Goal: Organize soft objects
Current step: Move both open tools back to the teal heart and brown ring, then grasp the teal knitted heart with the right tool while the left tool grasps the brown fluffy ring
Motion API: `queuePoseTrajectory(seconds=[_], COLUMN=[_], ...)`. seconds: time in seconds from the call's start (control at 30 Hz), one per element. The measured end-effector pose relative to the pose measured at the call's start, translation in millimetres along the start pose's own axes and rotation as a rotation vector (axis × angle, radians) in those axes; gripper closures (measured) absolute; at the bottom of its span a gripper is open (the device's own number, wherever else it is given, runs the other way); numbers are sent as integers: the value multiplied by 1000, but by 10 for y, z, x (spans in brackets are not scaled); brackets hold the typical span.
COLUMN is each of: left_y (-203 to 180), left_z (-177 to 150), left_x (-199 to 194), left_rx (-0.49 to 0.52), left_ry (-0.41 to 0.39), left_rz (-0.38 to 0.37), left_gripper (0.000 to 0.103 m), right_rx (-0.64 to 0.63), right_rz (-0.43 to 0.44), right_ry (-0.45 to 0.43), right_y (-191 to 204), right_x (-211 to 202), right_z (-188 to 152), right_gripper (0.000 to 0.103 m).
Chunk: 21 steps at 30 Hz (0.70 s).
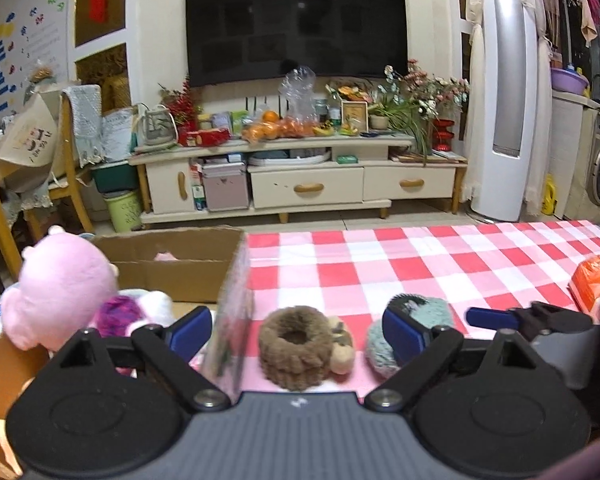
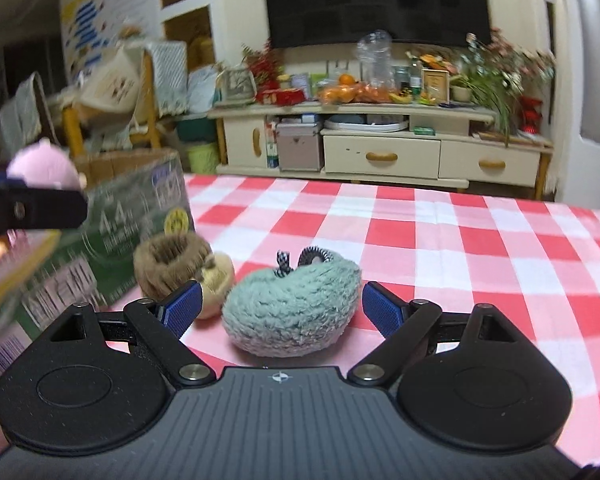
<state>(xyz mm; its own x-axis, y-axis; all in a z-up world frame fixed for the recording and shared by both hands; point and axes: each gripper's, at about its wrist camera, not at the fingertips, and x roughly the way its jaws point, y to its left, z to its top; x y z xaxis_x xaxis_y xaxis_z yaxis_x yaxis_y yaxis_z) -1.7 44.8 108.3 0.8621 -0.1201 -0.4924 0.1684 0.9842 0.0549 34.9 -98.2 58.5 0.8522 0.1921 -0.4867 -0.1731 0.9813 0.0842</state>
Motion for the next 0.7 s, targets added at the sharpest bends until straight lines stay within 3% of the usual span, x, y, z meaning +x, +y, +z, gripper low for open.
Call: queuePoseTrajectory(seconds=[0.3,0.53,0.7], left_y=[-143,-187,-203], left_z=[13,17,41], left_x=[196,324,405], left_rx=[-18,-46,-64], left_ry=[55,87,101], left_rz=[-20,-2,17], left_gripper=[11,11,11], right_rx=[-89,-79,-63], right_rz=[22,41,66], right_ry=[53,79,69], right_y=[13,-15,-85], right_x=[289,419,394], right_z=[-5,-52,-61], right_gripper=[0,0,12])
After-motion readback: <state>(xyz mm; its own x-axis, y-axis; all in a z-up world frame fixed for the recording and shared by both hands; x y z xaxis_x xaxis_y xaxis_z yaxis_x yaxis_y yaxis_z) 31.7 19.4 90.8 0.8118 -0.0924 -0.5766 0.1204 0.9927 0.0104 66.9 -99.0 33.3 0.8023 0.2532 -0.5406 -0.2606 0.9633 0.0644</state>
